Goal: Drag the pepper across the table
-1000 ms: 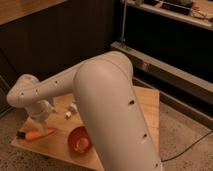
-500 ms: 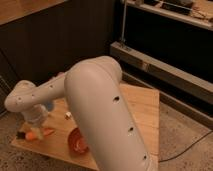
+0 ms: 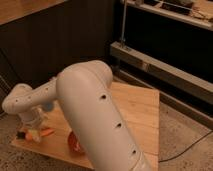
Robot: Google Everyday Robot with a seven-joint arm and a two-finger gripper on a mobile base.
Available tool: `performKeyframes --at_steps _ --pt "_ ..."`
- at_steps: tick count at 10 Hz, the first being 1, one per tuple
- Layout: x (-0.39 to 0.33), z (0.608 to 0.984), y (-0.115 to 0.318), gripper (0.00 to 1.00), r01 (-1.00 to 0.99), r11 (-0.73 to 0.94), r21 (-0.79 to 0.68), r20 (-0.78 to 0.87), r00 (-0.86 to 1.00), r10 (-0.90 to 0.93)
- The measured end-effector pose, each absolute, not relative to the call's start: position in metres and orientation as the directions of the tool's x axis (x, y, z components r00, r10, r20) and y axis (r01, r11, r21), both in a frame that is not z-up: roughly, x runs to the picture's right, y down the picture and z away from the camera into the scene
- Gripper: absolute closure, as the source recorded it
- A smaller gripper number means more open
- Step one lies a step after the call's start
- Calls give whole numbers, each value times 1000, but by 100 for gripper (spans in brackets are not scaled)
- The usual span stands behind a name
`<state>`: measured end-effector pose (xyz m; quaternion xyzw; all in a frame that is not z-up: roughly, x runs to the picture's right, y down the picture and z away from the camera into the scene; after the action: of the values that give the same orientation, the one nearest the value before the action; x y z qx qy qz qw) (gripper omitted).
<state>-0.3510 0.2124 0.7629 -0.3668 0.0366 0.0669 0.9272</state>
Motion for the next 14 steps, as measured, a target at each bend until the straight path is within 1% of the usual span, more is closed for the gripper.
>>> performKeyframes --at_steps 11,12,13,14 --pt "-380 771 226 30 -64 704 -708 -64 998 26" --pt "-383 771 227 35 -58 702 -710 -60 998 22" --pt "-386 772 229 48 -52 701 -712 -56 998 17" --pt "-387 773 229 54 -48 700 -713 -54 998 13"
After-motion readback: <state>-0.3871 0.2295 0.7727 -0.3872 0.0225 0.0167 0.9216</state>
